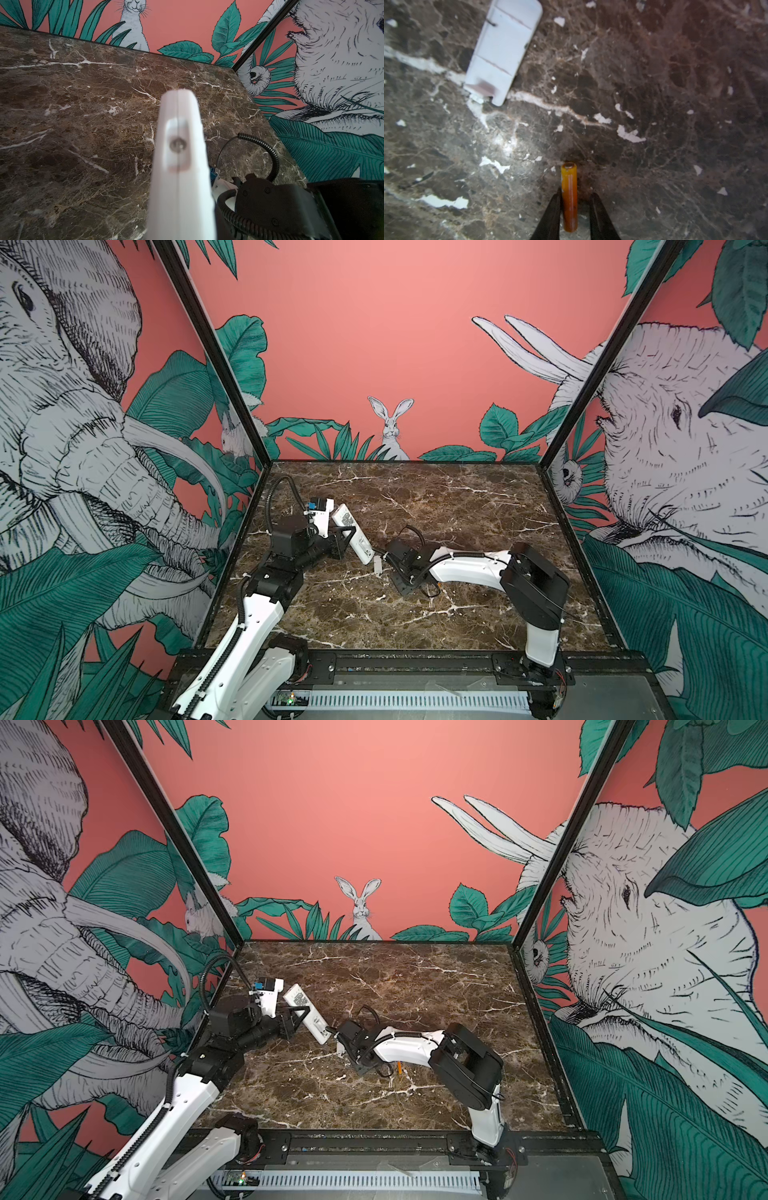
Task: Load the batteries into the remote control
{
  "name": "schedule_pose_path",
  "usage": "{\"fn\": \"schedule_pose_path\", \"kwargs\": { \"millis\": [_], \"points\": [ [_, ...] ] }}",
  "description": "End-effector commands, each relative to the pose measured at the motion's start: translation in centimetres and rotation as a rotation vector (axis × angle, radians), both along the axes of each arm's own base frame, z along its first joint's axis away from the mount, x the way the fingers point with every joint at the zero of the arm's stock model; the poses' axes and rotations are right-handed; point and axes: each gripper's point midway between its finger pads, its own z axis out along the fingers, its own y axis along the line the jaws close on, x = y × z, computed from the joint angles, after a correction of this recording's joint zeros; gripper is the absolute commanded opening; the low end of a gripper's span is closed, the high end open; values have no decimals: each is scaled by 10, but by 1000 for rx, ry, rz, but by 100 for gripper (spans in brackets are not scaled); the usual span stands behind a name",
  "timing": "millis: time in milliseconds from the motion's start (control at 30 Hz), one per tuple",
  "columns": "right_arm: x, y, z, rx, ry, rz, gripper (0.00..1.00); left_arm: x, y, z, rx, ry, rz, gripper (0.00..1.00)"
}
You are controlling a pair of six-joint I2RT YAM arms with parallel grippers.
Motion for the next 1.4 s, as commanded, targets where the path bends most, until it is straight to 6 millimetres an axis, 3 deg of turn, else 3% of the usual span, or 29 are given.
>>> {"fn": "schedule_pose_path", "kwargs": {
  "millis": [0,633,800,1367],
  "points": [
    [-11,-15,-7,-52,32,-9,27,-1,2,4,1,-23,2,0],
    [-25,-23,-6,-95,18,2,30,-1,2,4,1,-21,5,0],
    [-26,-21,-9,-97,31,12,24,-1,2,4,-1,-19,3,0],
    [-23,-13,-17,-111,53,38,21,-1,2,4,-5,-21,4,0]
  ]
}}
